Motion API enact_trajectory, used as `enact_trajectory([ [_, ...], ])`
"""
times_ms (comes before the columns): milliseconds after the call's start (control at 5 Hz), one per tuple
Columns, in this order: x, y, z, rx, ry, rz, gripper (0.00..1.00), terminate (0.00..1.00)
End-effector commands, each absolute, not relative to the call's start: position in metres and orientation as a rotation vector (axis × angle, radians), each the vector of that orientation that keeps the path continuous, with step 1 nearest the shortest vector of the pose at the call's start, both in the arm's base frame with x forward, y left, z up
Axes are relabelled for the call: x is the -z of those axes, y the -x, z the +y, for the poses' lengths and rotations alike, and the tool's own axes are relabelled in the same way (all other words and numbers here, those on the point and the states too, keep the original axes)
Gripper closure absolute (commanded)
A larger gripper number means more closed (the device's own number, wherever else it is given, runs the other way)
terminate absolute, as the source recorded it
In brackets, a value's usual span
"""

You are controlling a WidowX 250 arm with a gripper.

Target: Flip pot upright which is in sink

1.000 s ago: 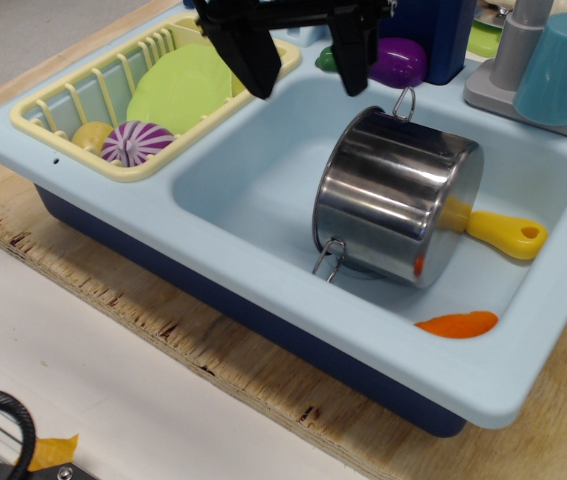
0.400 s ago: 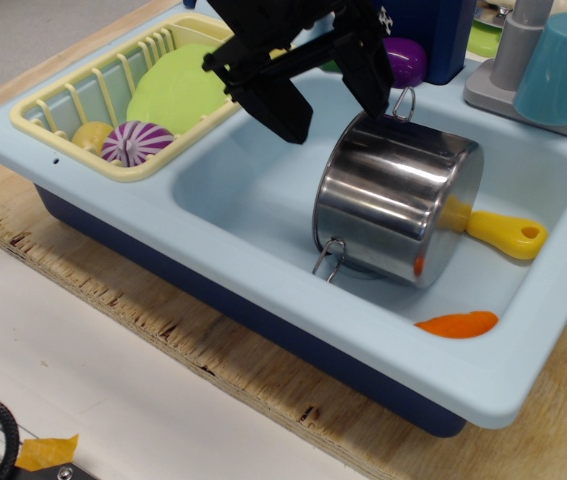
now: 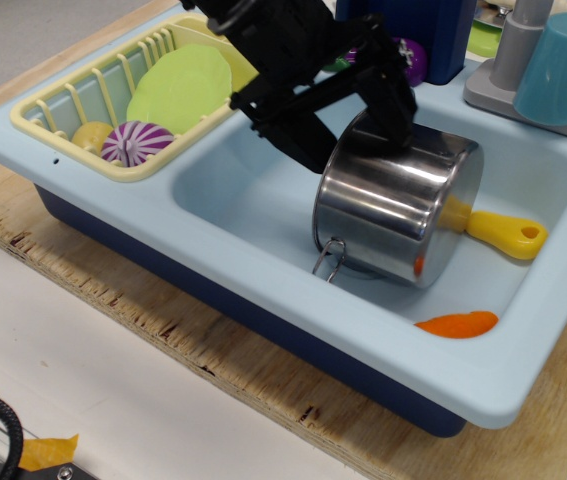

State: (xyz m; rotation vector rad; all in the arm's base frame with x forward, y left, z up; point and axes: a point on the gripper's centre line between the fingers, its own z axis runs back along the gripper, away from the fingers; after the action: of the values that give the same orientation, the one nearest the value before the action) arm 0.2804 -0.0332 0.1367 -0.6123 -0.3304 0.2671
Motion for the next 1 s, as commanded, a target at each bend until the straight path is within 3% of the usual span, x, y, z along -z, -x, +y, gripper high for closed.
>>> enact_trajectory([
  [0,-0.146,-0.282,-0.058,-0.249,0.680,-0.369,0.00,0.00],
  [200,-0.143,-0.282,-0.070,-0.246,0.684,-0.367,1.00,0.00],
  [400,-0.138,-0.280,-0.072,-0.209,0.652,-0.361,1.00,0.00],
  [800,-0.138,-0.282,-0.065,-0.001,0.382,-0.328,1.00,0.00],
])
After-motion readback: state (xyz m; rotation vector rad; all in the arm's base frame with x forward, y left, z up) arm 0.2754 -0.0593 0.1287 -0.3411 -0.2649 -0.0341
